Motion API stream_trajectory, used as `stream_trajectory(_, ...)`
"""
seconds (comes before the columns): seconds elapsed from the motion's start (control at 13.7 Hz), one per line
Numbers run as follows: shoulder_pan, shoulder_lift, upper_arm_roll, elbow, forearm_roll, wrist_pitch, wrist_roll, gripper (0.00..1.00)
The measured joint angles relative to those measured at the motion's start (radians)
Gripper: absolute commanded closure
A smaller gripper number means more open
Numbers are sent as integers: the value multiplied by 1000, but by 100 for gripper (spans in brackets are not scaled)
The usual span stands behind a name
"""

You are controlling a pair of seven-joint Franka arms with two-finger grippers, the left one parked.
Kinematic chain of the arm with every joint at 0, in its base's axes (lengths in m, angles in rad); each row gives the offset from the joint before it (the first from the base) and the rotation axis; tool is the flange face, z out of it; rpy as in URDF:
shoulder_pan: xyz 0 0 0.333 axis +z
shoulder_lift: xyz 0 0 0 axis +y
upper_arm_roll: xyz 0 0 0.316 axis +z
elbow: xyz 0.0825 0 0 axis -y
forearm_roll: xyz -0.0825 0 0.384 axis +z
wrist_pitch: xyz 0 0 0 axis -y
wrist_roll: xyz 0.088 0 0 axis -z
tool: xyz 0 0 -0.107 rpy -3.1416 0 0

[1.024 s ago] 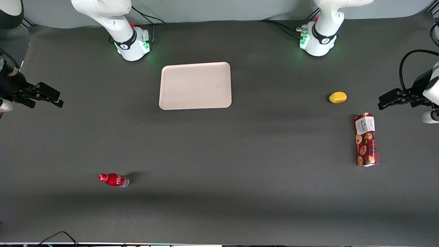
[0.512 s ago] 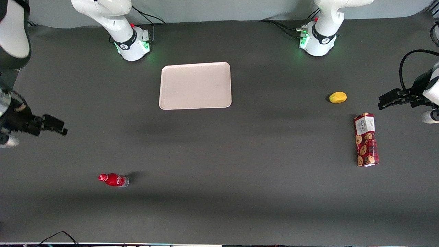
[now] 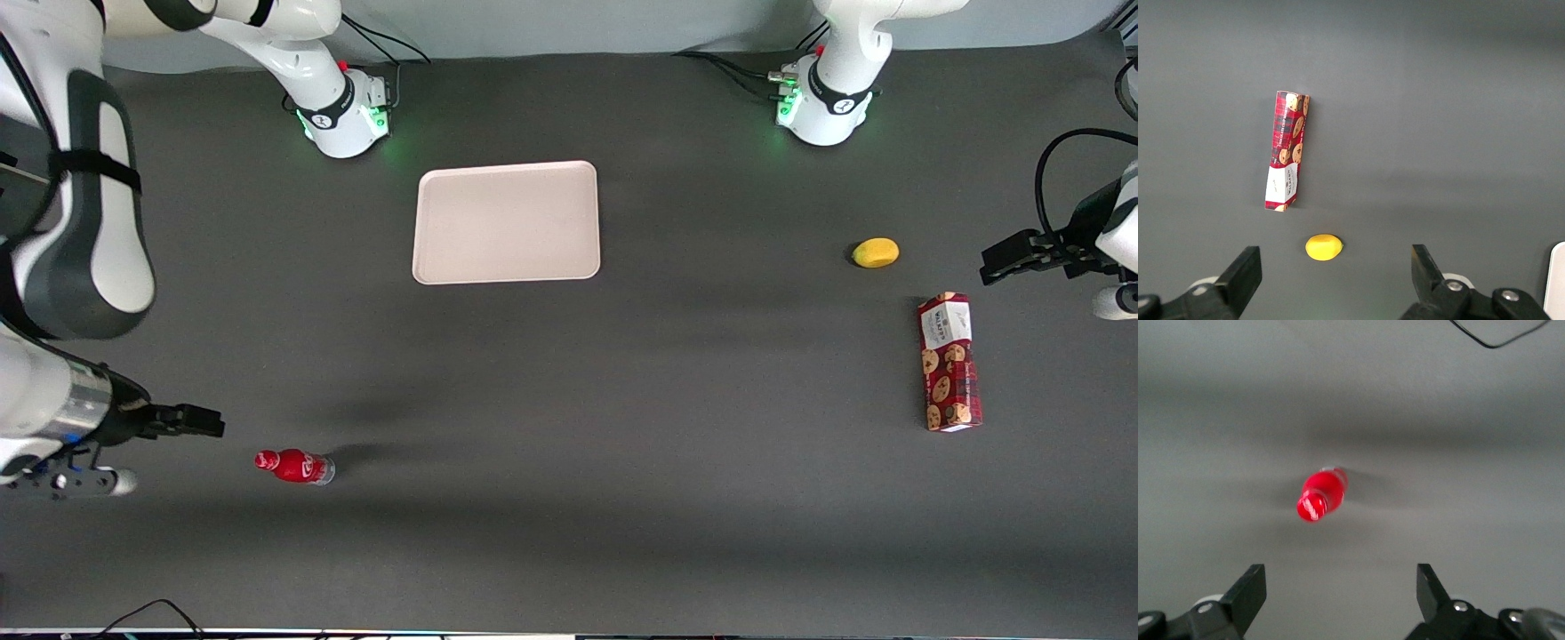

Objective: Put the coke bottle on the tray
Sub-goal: 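Close the right gripper around the red bottle's neck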

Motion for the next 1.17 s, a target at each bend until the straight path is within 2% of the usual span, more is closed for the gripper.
stream_trajectory(0.15, 17, 75, 1, 24, -14, 83, 0, 0)
stream_trajectory(0.37, 36, 133, 2, 38, -15, 113, 0, 0)
stream_trajectory(1.17, 37, 167, 9, -28, -15, 149, 0, 0)
